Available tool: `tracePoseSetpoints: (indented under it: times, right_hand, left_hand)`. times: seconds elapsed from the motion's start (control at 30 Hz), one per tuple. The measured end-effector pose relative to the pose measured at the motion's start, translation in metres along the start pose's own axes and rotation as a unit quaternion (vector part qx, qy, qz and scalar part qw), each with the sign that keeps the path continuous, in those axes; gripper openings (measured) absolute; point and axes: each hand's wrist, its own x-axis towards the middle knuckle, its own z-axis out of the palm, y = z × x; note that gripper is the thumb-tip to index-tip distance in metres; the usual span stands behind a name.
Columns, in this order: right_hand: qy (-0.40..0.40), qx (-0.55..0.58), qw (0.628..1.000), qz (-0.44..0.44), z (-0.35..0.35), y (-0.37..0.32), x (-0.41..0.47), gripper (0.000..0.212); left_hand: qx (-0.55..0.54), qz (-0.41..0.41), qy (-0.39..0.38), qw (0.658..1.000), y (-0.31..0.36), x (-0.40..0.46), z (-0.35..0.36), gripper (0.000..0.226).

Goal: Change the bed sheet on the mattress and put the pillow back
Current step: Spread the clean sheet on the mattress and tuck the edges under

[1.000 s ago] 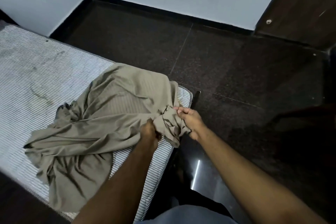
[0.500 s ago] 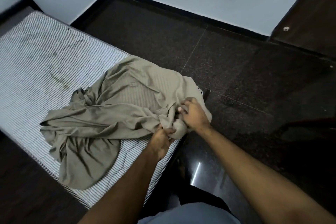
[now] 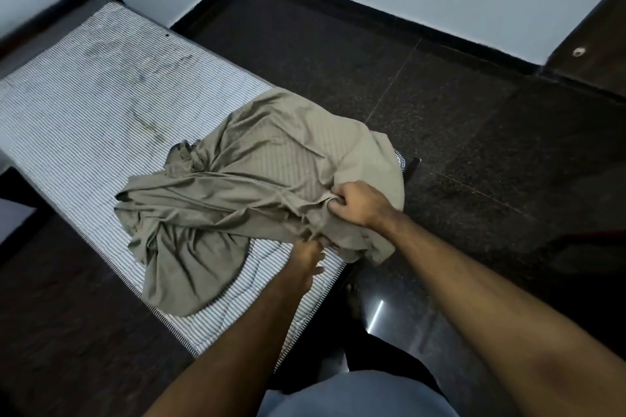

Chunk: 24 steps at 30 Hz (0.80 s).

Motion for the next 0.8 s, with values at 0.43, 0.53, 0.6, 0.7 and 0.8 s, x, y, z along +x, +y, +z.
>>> tracePoseSetpoints:
  times: [0.43,0.53,0.6,0.7,0.8]
  right_hand:
    - [-0.008,0.401,0.910,-0.103,-0.005,-0.146,-0.118,0.036]
    - [0.095,0.357,0.924,-0.095,0.009,-0.166,-0.127,0.042]
    - [0.160,0.383,0.907,-0.074,0.020,-0.175,-0.130,0.040]
    - [0.175,0.475,0.861,-0.053,0.034,-0.200,-0.148,0.038]
    - [0.089,0.532,0.841,-0.033,0.050,-0.224,-0.162,0.051]
  left_hand:
    - [0.188,0.203,0.124,0.953,0.009,-0.056,-0.095,0.071]
    - [0.245,0.341,0.142,0.896,0.006,-0.088,-0.126,0.040]
    - [0.269,0.396,0.168,0.862,0.001,-0.103,-0.148,0.032]
    - [0.219,0.443,0.239,0.836,-0.013,-0.134,-0.186,0.023]
    - [0.277,0.462,0.268,0.799,-0.031,-0.144,-0.215,0.030]
